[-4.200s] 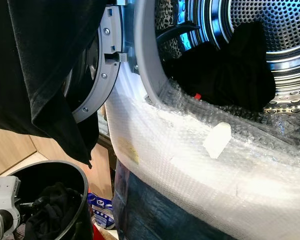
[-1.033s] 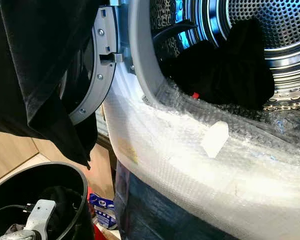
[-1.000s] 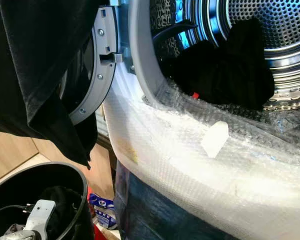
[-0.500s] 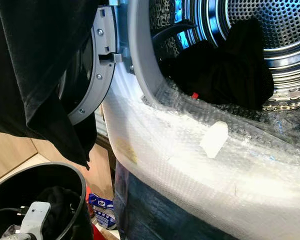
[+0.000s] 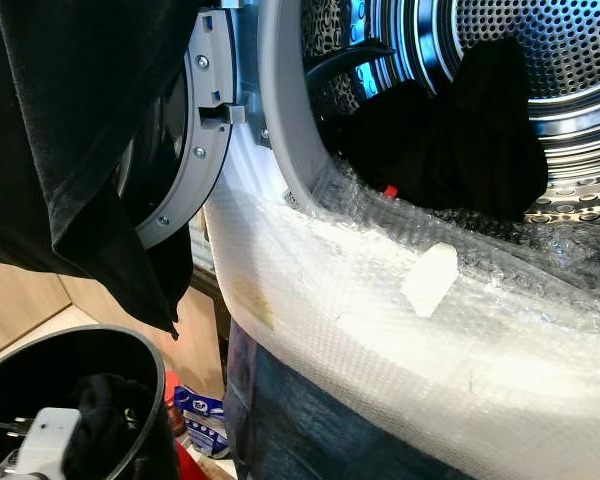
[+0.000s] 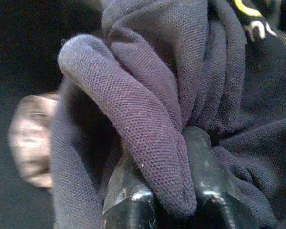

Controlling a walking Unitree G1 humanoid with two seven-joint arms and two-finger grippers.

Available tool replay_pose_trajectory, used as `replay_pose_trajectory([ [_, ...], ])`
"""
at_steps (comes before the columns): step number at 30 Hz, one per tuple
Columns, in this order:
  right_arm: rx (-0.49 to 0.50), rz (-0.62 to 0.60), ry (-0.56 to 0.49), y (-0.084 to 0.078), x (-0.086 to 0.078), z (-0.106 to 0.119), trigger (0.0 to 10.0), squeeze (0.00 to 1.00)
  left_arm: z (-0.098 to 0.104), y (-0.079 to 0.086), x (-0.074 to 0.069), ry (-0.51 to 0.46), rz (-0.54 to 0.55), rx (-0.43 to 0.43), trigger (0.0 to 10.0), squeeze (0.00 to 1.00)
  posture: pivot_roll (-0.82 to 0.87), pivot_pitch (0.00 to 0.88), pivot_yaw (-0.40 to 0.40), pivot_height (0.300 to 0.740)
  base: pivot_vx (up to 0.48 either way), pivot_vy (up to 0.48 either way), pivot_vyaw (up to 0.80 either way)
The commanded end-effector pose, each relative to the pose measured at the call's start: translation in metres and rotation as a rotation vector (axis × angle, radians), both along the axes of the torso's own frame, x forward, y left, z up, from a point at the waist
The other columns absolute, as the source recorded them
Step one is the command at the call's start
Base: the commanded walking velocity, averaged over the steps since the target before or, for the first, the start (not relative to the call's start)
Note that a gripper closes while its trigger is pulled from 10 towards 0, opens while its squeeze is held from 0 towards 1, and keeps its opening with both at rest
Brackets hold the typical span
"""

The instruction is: Clothes washing

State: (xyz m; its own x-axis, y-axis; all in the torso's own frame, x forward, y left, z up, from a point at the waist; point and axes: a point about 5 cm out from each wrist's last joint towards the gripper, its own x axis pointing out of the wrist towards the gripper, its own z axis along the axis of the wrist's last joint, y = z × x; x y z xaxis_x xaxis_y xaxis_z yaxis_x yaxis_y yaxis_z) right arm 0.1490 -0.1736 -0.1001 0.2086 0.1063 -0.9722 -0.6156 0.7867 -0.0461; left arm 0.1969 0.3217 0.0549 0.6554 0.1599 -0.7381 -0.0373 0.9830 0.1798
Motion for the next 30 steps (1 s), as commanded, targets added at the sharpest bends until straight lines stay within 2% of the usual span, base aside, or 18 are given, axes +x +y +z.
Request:
replay_pose_trajectory([
  [1, -0.003, -0.005, -0.002, 0.000, 0.002, 0.001, 10.0, 0.00, 0.026, 0.012, 0.005, -0.071, 0.011, 0.040, 0.0, 0.00, 0.11, 0.000, -0.075, 0.740, 0.000, 0.000, 0.00],
  [3, -0.004, -0.006, -0.005, 0.001, 0.002, 0.001, 10.0, 0.00, 0.041, 0.012, 0.009, -0.117, 0.000, 0.041, 0.0, 0.00, 0.11, 0.000, -0.075, 0.740, 0.000, 0.000, 0.00],
  [7, -0.004, 0.000, -0.008, 0.002, 0.003, 0.001, 10.0, 0.00, 0.083, 0.009, 0.024, -0.259, -0.054, 0.043, 0.0, 0.00, 0.11, 0.000, -0.072, 0.740, 0.000, 0.000, 0.00],
  [8, -0.004, 0.000, -0.008, 0.002, 0.003, 0.001, 10.0, 0.00, 0.083, 0.009, 0.024, -0.259, -0.054, 0.043, 0.0, 0.00, 0.11, 0.000, -0.072, 0.740, 0.000, 0.000, 0.00],
  [10, -0.003, -0.003, -0.010, 0.002, 0.004, 0.001, 10.0, 0.00, 0.100, 0.002, 0.030, -0.311, -0.093, 0.041, 0.0, 0.00, 0.11, 0.000, -0.071, 0.740, 0.000, 0.000, 0.00],
  [12, -0.011, -0.022, -0.023, 0.001, 0.006, 0.002, 10.0, 0.00, 0.116, -0.011, 0.038, -0.362, -0.158, 0.029, 0.0, 0.00, 0.11, 0.000, -0.074, 0.740, 0.000, 0.000, 0.00],
  [13, -0.011, -0.025, -0.023, 0.001, 0.006, 0.002, 10.0, 0.00, 0.127, -0.024, 0.045, -0.398, -0.222, 0.020, 0.0, 0.00, 0.11, 0.000, -0.074, 0.740, 0.000, 0.000, 0.00],
  [18, -0.010, -0.025, -0.022, 0.001, 0.005, 0.002, 10.0, 0.00, 0.148, -0.057, 0.061, -0.484, -0.359, -0.032, 0.0, 0.00, 0.11, 0.000, -0.074, 0.740, 0.000, 0.000, 0.00],
  [21, -0.010, -0.020, -0.018, 0.001, 0.004, 0.001, 10.0, 0.00, 0.159, -0.091, 0.073, -0.533, -0.500, -0.104, 0.0, 0.00, 0.10, 0.000, -0.073, 0.740, 0.000, 0.000, 0.00],
  [22, -0.009, -0.022, -0.018, 0.001, 0.004, 0.001, 10.0, 0.00, 0.161, -0.108, 0.081, -0.544, -0.561, -0.137, 0.0, 0.00, 0.10, 0.000, -0.072, 0.740, 0.000, 0.000, 0.00],
  [24, -0.009, -0.023, -0.018, 0.001, 0.004, 0.001, 10.0, 0.00, 0.161, -0.115, 0.084, -0.545, -0.580, -0.145, 0.0, 0.00, 0.10, 0.000, -0.066, 0.740, 0.000, 0.000, 0.00],
  [25, -0.007, -0.028, -0.019, 0.001, 0.004, 0.001, 10.0, 0.00, 0.159, -0.135, 0.089, -0.540, -0.643, -0.200, 0.0, 0.00, 0.08, 0.000, -0.057, 0.740, 0.000, 0.000, 0.00],
  [27, -0.002, -0.040, -0.022, 0.002, 0.004, 0.001, 10.0, 0.00, 0.156, -0.162, 0.090, -0.538, -0.723, -0.302, 0.0, 0.00, 0.07, 0.000, -0.052, 0.740, 0.000, 0.000, 0.00],
  [28, -0.001, -0.041, -0.022, 0.002, 0.004, 0.001, 10.0, 0.00, 0.156, -0.172, 0.090, -0.531, -0.761, -0.328, 0.0, 0.00, 0.07, 0.000, -0.051, 0.740, 0.000, 0.000, 0.00],
  [29, -0.001, -0.041, -0.022, 0.002, 0.004, 0.001, 10.0, 0.00, 0.156, -0.172, 0.090, -0.531, -0.761, -0.328, 0.0, 0.00, 0.07, 0.000, -0.051, 0.740, 0.000, 0.000, 0.00],
  [30, -0.001, -0.046, -0.021, 0.002, 0.004, 0.001, 10.0, 0.00, 0.154, -0.192, 0.088, -0.520, -0.837, -0.398, 0.0, 0.00, 0.07, 0.000, -0.051, 0.740, 0.000, 0.000, 0.00],
])
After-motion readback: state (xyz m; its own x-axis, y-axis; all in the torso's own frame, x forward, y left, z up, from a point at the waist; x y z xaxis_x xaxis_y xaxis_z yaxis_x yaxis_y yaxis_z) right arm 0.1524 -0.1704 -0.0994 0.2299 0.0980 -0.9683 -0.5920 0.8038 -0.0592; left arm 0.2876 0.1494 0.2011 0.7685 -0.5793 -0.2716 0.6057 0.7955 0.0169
